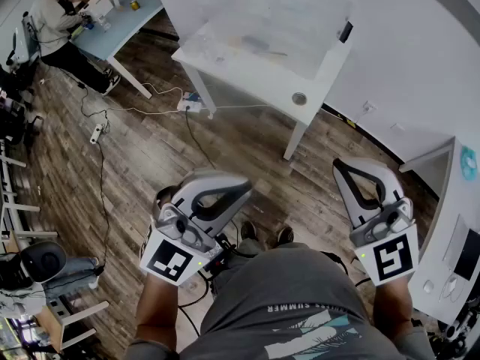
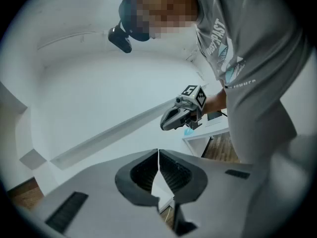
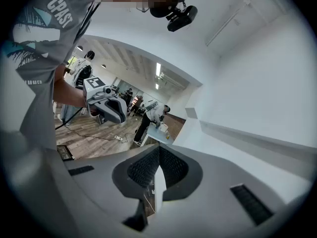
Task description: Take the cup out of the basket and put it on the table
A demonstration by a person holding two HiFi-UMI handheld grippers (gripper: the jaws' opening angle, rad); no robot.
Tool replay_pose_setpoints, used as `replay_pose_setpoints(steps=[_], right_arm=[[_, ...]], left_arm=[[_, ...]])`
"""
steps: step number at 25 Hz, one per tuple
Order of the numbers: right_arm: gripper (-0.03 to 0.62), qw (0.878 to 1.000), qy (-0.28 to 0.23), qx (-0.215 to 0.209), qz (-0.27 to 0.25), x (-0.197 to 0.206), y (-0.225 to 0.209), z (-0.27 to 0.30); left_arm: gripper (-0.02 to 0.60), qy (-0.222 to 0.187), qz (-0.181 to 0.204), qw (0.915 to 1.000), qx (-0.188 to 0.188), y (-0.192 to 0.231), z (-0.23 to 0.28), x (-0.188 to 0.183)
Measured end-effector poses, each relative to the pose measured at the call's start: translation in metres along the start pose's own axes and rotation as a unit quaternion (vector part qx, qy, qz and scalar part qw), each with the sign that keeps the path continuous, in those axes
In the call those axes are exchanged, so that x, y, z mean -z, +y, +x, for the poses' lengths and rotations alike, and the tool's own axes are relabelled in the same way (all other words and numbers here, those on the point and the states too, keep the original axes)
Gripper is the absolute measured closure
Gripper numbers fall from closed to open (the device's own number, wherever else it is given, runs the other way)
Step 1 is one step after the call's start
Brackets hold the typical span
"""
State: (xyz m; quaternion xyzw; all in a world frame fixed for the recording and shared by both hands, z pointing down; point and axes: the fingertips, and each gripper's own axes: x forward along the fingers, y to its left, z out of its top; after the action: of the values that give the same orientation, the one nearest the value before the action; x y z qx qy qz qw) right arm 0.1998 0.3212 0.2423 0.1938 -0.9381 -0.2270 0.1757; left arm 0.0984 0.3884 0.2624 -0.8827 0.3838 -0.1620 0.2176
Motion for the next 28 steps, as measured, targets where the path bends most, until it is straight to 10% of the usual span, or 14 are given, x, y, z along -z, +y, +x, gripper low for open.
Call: replay_pose_setpoints(steps=[28], right_arm=[[0.583,0.997,0.022,0.045,0.058,-0.006,0.006,0.049]], left_arm=[[0.566,-0.038,-0.034,0.9985,0.022,0.032,-0.021,0.040]])
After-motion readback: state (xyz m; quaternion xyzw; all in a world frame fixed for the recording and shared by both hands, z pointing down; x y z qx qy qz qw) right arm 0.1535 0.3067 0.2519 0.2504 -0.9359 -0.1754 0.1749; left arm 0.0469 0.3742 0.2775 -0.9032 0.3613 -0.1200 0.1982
